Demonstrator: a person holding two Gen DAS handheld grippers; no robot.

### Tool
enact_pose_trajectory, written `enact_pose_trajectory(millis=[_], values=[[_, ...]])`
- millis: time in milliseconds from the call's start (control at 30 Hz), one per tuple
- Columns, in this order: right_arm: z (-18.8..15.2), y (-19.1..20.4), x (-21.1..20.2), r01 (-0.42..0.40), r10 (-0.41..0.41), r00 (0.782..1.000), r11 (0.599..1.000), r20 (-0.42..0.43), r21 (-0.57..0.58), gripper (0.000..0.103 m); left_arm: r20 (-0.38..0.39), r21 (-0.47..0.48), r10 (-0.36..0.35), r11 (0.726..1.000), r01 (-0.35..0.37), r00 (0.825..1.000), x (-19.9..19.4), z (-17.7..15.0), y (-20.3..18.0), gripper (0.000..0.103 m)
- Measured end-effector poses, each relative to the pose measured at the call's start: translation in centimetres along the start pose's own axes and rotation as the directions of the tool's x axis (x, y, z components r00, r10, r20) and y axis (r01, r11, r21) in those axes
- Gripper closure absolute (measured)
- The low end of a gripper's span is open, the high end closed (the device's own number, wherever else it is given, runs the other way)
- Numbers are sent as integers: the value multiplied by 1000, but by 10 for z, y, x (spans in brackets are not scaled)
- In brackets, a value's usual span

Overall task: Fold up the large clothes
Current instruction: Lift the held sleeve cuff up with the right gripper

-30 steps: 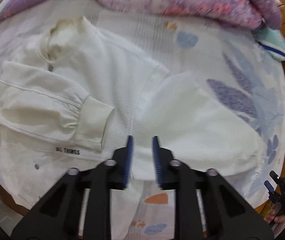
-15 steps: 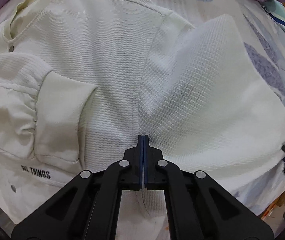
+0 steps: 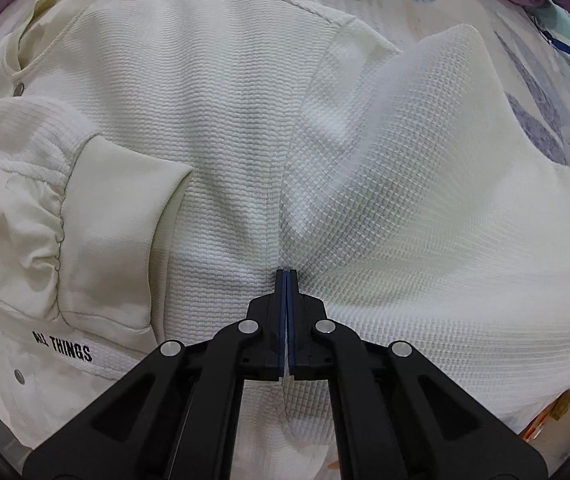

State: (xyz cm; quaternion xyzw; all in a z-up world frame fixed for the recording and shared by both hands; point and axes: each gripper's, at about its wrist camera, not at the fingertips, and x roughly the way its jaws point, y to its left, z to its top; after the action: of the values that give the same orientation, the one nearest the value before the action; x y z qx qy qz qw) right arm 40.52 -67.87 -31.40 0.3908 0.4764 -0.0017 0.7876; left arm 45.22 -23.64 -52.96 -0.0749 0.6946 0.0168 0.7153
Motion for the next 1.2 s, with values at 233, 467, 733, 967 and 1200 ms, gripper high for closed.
enact_pose_trajectory(millis=[233,467,733,967,1200], values=[[-12,124,-6,-128,129,992,963,-12,-236,91,30,-59,-63,996,65,998,4,-1,14,101],[-56,243,-3,-153,157,987,890,-25,-429,91,-4,-145,-254,957,250,967,-32,2,40,102],[-137,358,41,-186,147,982,831,-115,-524,91,126,-76,-310,944,321,942,-153,-1,112,102],[-229,425,130,-172,43,973,790,-226,-589,91,220,-134,-258,947,292,941,-222,0,229,101],[-329,461,222,-209,-20,937,768,-349,-605,91,239,-208,-118,963,170,964,-238,6,350,101]])
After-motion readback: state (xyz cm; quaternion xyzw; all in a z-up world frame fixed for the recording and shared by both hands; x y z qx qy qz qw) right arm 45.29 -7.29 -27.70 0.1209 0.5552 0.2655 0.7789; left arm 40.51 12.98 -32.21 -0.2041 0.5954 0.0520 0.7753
